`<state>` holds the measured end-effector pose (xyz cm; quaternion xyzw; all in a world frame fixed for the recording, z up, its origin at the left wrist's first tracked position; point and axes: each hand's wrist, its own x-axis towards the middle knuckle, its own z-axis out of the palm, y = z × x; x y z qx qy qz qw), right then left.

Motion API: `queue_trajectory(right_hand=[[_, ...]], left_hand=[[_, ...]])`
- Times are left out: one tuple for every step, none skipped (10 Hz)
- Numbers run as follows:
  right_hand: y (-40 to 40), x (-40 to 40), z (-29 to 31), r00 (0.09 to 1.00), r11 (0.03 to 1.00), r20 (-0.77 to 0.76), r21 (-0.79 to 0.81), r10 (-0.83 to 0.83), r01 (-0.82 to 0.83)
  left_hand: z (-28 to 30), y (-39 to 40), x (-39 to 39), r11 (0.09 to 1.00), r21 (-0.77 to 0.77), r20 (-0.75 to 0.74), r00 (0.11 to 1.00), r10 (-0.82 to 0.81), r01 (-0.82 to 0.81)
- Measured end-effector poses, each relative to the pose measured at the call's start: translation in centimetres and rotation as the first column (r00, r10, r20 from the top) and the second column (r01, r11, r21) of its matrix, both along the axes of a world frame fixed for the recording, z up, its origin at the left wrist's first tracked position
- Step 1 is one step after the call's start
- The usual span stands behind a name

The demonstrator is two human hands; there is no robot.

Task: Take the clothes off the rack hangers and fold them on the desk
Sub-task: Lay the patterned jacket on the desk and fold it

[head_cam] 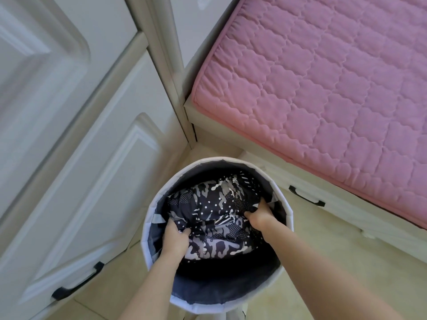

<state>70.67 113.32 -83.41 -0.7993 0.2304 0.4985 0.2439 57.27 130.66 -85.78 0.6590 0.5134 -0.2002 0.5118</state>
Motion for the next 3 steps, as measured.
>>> queue_trajectory(right_hand=[[-0.2, -0.5, 0.7, 0.999, 0.999, 0.037, 0.000, 0.035, -0.035], [-0.3, -1.4, 2.2, 0.992, 0.998, 0.112, -0.020, 0.065, -0.063], [-0.2, -2.7, 4.4, 0.982, 0.995, 0.159, -0.036, 0.100, -0.095]], left_hand=[[0.3, 0.0, 0.0, 0.995, 0.096, -0.059, 0.998, -0.030, 0.036], [1.9, 0.1, 0.0, 0.993, 0.101, -0.135, 0.990, -0.039, 0.053], [4.2, 0.2, -0.6, 0.993, 0.059, -0.151, 0.984, -0.091, 0.101]])
